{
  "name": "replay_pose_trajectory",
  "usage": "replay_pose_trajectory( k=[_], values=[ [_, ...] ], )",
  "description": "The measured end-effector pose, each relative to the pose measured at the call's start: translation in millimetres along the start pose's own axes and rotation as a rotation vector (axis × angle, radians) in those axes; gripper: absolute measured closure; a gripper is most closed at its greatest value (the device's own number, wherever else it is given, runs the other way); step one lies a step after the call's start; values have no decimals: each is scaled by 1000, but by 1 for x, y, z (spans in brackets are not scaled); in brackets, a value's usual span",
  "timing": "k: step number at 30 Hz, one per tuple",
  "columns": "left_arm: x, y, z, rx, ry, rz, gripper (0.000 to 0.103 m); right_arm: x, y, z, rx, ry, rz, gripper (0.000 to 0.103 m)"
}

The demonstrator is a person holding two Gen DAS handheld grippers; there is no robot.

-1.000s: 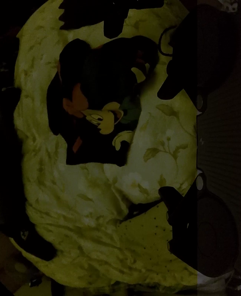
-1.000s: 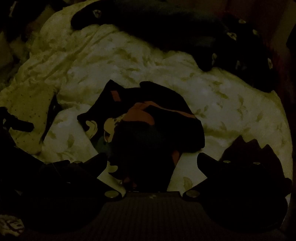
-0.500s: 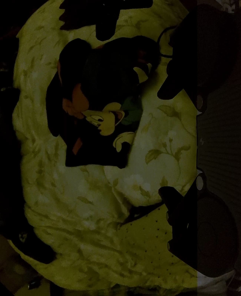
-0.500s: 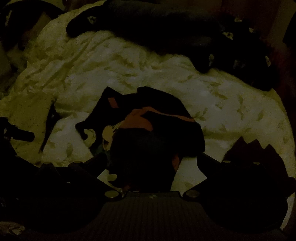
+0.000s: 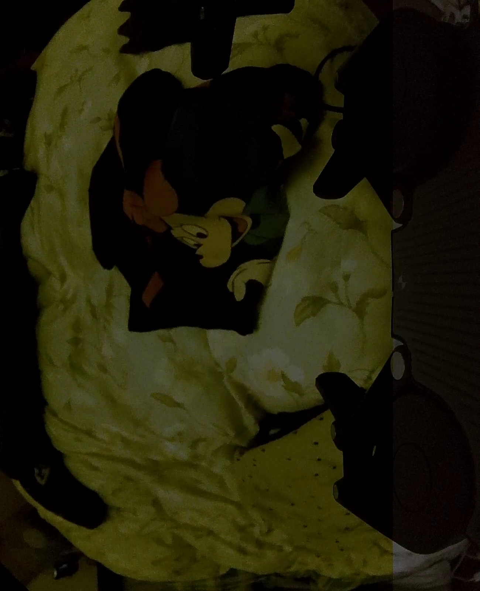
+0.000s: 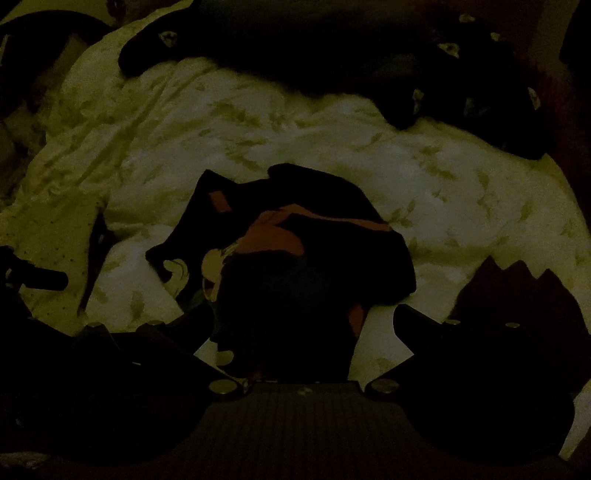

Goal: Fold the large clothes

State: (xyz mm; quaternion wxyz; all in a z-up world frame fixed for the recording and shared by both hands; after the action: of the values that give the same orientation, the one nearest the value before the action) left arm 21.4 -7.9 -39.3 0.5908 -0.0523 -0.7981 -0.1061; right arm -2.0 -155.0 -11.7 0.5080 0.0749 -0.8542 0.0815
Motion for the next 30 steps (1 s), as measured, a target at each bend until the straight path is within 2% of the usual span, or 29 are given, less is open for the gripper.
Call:
replay_pose_trajectory(
  k=[4, 7, 9, 11, 12, 13, 15, 18, 20, 23, 26, 27, 30],
  values=[
    [-2, -2, 0, -12, -33, -5, 0, 1, 1, -1, 12, -31, -10, 0],
    [-1, -4, -1, -31, -83, -4, 0, 11, -3, -5, 4, -126, 0, 2],
    [6, -3, -2, -23, -154, -8, 0, 31, -6, -7, -3, -256, 47, 3],
    [19, 2, -2, 18, -271, -19, 0, 55, -8, -9, -2, -402, 121, 0],
    [24, 5, -2, 42, -321, -33, 0, 60, -9, -10, 9, -430, 133, 0],
    [25, 7, -2, 60, -351, -49, 0, 60, -10, -11, 31, -431, 118, 0],
    [22, 9, -5, 64, -360, -71, 0, 49, -13, -14, 32, -370, 88, 0],
    [5, 6, -9, 11, -265, -55, 0, 23, -17, -10, -12, -273, 17, 0],
    [-10, 5, -9, 7, -187, -24, 0, 10, -13, -6, -8, -226, 26, 0],
    [-31, 7, -7, 65, -117, 11, 0, -11, -10, 2, 4, -170, 8, 0],
    [-47, 13, -5, 130, -59, 38, 0, -33, -8, 9, 28, -109, -65, 2],
    [-48, 16, -4, 145, -51, 40, 0, -40, -8, 8, 54, -83, -64, 6],
    [-48, 30, -6, 186, -83, 23, 0, -49, -20, 1, 89, -84, 8, 6]
  ],
)
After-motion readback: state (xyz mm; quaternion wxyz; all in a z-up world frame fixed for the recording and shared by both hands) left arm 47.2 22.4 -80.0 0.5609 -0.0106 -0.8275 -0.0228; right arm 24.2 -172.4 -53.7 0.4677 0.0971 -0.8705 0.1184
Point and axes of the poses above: each gripper's, at about its wrist camera, not at the fingertips, and x roughly against the way its jaws point, y to its left, z to its underside, the point moved 2 cm from there along -x, roughly the way its jaws point, and after that the axes turned 15 degrees about x, right-handed, at the moved point
